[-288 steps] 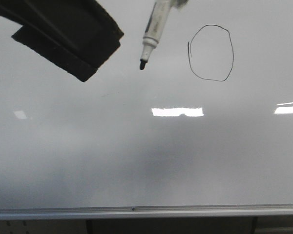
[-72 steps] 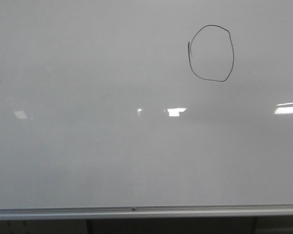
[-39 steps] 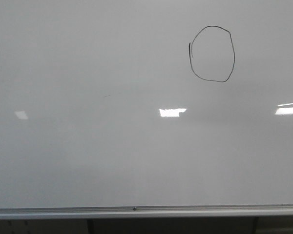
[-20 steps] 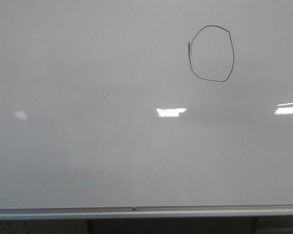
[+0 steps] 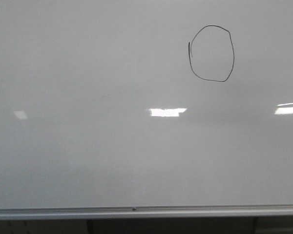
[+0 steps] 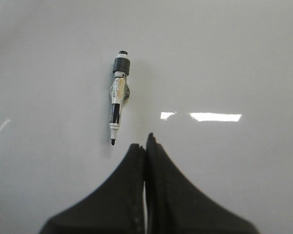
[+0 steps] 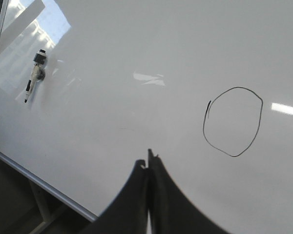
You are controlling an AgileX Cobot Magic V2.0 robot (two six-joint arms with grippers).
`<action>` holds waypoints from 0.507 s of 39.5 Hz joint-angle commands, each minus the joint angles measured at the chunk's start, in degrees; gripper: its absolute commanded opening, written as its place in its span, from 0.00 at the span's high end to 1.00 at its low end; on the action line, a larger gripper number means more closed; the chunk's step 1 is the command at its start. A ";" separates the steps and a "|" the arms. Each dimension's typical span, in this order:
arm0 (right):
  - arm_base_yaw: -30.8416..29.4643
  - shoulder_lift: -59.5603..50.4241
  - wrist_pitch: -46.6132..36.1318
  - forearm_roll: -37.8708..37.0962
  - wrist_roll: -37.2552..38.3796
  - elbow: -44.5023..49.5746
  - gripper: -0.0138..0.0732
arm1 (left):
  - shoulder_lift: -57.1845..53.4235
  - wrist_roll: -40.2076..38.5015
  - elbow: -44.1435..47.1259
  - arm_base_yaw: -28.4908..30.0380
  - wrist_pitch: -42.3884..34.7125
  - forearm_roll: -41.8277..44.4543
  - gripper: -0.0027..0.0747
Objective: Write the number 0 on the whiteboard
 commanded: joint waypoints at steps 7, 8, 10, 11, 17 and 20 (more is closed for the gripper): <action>-0.34 0.14 -2.47 1.24 -0.43 -1.55 0.92 | -1.01 -0.54 1.32 -0.04 -4.03 0.00 0.99; -0.34 0.14 -2.47 1.24 -0.43 -1.55 0.92 | -1.01 -0.54 1.32 -0.04 -4.03 0.00 0.99; -0.34 0.14 -2.66 1.24 -0.43 -1.42 0.92 | -1.01 -0.54 1.32 -0.04 -4.03 0.00 0.99; -0.34 0.14 -2.66 1.24 -0.43 -1.42 0.92 | -1.01 -0.54 1.32 -0.04 -4.03 0.00 0.99; -0.34 0.06 -5.58 0.56 -0.43 -0.43 0.92 | -1.01 -0.54 1.32 -0.04 -4.03 0.00 0.99; -0.34 -0.27 -9.59 -2.72 1.04 1.41 0.92 | -1.01 -0.54 1.32 -0.04 -4.03 0.00 0.99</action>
